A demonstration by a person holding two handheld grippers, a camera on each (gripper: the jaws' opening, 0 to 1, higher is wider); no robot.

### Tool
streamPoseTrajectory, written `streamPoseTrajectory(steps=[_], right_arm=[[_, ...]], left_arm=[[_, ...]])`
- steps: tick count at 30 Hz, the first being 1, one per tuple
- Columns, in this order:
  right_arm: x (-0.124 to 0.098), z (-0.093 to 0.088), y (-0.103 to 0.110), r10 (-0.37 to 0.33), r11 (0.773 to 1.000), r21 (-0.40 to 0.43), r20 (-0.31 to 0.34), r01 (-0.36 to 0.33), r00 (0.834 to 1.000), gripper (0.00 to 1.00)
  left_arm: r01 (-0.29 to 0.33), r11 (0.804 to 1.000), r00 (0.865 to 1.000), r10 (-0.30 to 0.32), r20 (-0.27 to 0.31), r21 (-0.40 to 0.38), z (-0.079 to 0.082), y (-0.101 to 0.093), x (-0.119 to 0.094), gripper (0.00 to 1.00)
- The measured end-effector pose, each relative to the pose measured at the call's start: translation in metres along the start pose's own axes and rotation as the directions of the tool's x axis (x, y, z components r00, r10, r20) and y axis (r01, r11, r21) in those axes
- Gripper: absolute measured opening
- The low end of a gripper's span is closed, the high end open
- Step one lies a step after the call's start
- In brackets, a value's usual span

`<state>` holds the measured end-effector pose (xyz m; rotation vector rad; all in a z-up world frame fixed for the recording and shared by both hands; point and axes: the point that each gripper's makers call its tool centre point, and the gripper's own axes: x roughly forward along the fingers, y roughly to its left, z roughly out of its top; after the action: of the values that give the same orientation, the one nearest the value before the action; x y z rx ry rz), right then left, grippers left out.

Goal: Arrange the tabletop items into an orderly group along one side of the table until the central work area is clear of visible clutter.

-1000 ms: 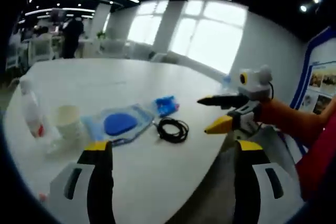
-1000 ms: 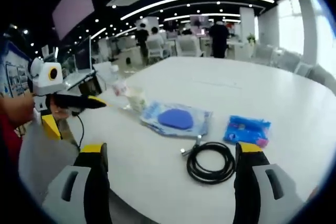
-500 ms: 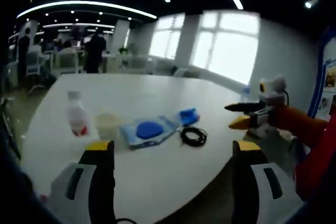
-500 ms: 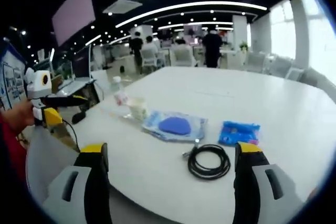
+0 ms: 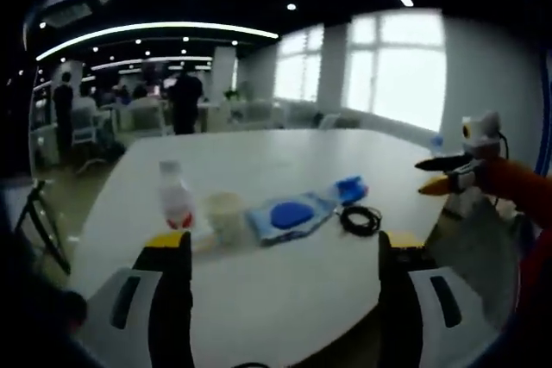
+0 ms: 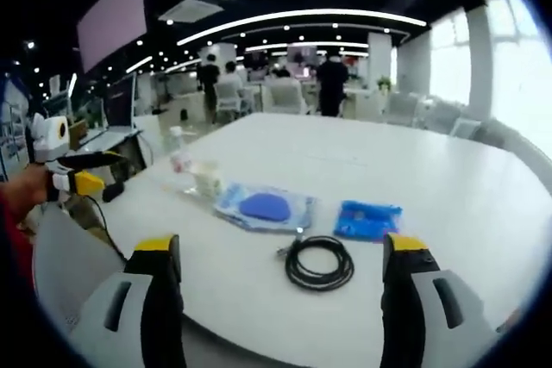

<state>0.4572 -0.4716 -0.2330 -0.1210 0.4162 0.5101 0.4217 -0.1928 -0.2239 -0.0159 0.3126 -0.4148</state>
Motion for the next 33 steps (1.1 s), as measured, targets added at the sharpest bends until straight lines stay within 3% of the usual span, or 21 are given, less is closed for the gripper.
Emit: streamPoseTrajectory(steps=[6,17,33], right_arm=[[0.006,-0.007,-0.010,-0.020,1.000,-0.014,-0.023,0.020,1.000,0.96],[0.014,-0.010,-0.011,-0.027,1.000,-0.016,-0.030,0.026,0.999,0.96],[0.017,-0.008,-0.007,-0.010,1.000,-0.007,-0.008,0.010,1.000,0.97]], left_arm=[[-0.039,0.999,0.999,0.038,-0.017,-0.034,-0.006,0.016,0.009,0.87],[-0.062,0.994,0.997,0.057,-0.059,-0.088,-0.017,0.022,0.016,0.89],[-0.039,0.990,0.998,0.031,-0.061,-0.136,-0.023,0.028,0.028,0.90]])
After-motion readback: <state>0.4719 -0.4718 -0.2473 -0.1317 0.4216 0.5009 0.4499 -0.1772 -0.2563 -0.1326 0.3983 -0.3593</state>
